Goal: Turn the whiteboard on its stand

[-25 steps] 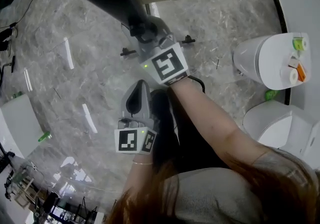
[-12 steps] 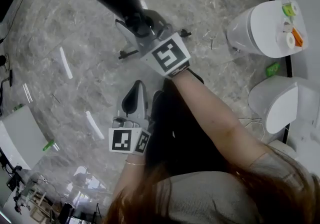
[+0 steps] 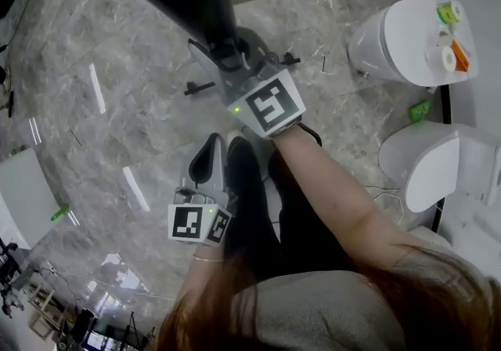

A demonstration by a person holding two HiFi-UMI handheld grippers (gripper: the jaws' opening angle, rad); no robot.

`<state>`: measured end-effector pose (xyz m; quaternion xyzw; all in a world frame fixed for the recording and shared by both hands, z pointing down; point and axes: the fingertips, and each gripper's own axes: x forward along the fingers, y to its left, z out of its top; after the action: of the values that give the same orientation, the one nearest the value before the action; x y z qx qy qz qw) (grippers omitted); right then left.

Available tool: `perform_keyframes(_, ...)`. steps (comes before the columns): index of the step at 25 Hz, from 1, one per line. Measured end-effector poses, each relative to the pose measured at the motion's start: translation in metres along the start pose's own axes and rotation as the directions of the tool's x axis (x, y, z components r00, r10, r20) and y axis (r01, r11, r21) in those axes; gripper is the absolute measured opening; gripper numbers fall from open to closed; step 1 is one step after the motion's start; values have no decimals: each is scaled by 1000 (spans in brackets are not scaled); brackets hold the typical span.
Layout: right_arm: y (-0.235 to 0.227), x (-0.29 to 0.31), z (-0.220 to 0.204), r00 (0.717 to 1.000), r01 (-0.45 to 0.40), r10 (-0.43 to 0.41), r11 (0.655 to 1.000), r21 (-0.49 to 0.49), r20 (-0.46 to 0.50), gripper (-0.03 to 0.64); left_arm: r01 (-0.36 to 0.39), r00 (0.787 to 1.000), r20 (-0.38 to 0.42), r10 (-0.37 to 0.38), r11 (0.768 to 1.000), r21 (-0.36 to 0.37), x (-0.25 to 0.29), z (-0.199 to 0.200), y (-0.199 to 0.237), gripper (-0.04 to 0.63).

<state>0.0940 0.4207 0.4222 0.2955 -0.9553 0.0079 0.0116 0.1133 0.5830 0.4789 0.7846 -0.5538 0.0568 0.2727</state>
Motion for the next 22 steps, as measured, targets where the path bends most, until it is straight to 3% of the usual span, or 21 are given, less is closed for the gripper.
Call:
perform_keyframes(7, 19, -23, 0, 999, -32, 32, 999, 5, 2, 72, -160, 981, 104, 166, 985, -62, -14, -11, -31, 0)
perform_keyframes(11, 26, -29, 0, 999, -33, 33, 999, -11, -6, 72, -161, 981, 99, 165, 986, -51, -30, -26, -47, 0)
perform_keyframes(15, 35, -43, -1, 999, -43, 43, 999, -21, -14, 71, -157, 982, 94, 166, 984, -89, -39, -46, -56, 0)
perform_keyframes(22, 52, -75, -4, 1000, -18, 18, 1000, -3, -16, 66, -84, 992, 87, 90, 994, -62, -73, -61, -73, 0)
